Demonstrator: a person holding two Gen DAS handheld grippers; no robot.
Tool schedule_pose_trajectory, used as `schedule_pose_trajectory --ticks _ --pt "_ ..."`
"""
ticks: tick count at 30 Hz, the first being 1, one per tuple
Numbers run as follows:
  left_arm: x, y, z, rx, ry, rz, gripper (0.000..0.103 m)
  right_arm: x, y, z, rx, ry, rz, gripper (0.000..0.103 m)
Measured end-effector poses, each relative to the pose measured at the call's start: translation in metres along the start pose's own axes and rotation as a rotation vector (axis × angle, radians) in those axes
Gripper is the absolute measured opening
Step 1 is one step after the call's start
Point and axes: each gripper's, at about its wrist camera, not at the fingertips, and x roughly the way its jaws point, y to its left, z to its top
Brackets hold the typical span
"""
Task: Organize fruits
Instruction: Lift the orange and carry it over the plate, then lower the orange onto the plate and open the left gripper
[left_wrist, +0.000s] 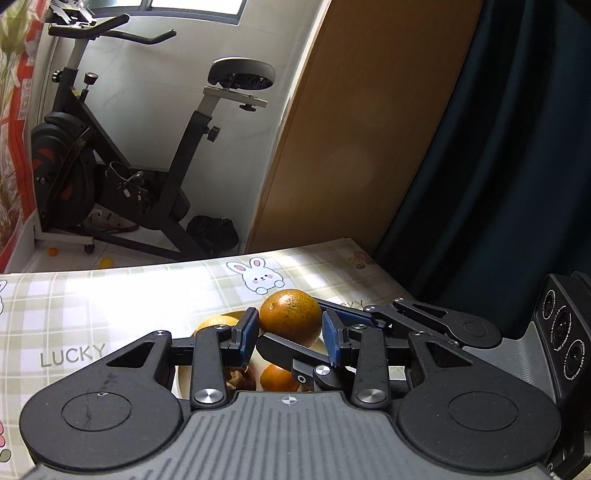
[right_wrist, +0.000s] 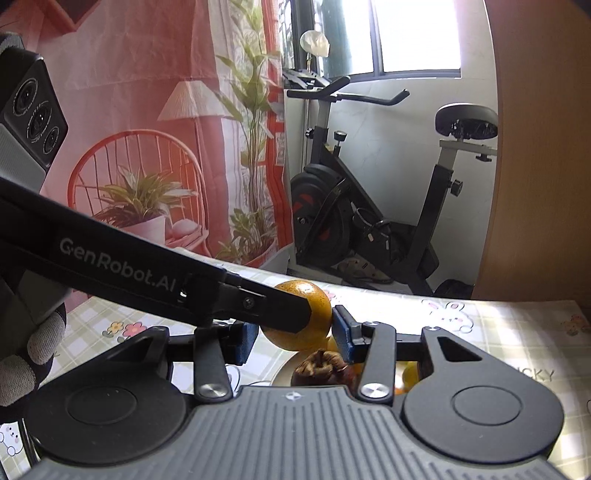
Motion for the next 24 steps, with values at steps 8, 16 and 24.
schedule_pose_trajectory --ticks 8,16,24 --pt "0.055 -0.001 -0.006 -0.010 0.090 0.005 0.039 0.018 -0.043 0.001 0.039 0.043 -0.011 0.046" --pt "0.094 0.017 -0.017 -0.033 0.179 0.019 0.038 0.050 -0.067 -0.024 0.105 0.130 0.002 0.046" --pt "0.108 0.028 -0.021 -0.040 0.205 0.027 0.039 0.067 -0.076 -0.039 0.132 0.179 0.005 0.046"
